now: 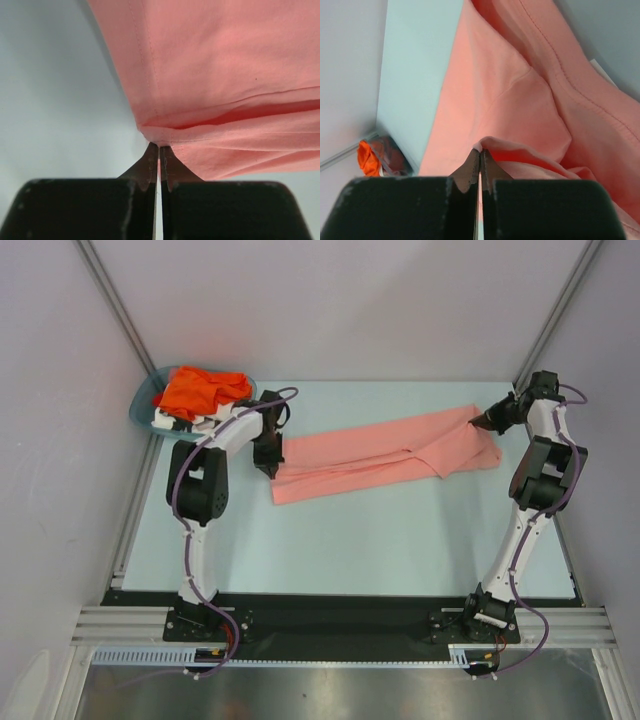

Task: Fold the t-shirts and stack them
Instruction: Fold the tshirt

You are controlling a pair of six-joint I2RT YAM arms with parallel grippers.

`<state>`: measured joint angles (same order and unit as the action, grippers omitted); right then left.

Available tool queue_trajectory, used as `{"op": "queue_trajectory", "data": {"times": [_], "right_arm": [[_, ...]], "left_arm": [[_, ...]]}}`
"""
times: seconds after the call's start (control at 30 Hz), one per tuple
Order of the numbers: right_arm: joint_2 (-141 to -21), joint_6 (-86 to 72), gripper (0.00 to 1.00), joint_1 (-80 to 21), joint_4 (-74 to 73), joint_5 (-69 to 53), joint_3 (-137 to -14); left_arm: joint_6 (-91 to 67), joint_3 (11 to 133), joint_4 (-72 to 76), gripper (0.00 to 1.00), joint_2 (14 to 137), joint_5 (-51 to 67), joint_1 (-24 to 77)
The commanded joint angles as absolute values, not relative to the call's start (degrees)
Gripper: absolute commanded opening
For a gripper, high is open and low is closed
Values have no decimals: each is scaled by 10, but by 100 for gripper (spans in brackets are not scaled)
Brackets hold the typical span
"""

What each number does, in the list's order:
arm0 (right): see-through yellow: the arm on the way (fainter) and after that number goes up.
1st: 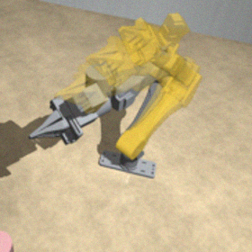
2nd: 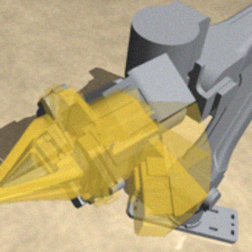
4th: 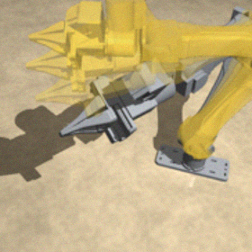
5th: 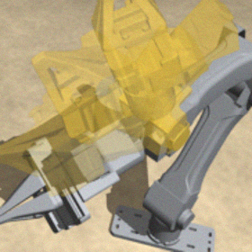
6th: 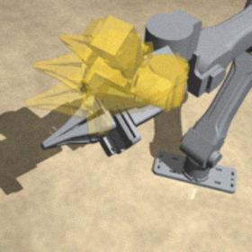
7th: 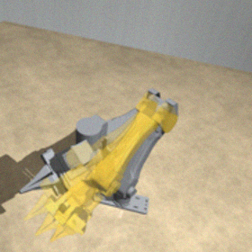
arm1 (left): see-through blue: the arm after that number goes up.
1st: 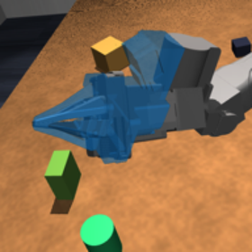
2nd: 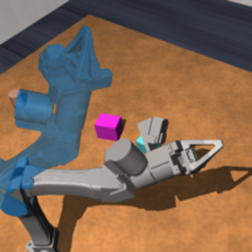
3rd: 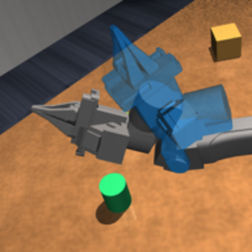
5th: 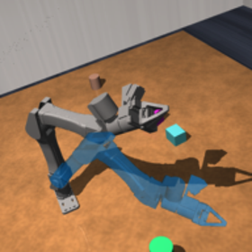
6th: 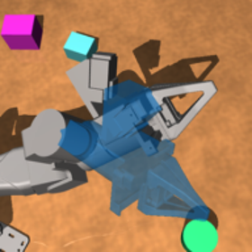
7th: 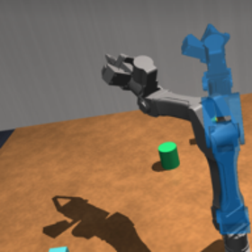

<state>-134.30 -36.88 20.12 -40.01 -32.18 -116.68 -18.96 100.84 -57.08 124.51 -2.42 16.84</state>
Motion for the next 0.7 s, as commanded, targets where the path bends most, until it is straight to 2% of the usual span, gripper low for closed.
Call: {"op": "queue_trajectory", "data": {"times": [0.0, 0.67], "right_arm": [[-1343, -407, 0, 206, -352, -345, -1172], [-1372, -433, 0, 208, -319, -341, -1143]], "left_arm": [[-175, 1034, -584, 0, 1254, -40, 161], [-166, 1049, -586, 1, 1276, -47, 156]]}}
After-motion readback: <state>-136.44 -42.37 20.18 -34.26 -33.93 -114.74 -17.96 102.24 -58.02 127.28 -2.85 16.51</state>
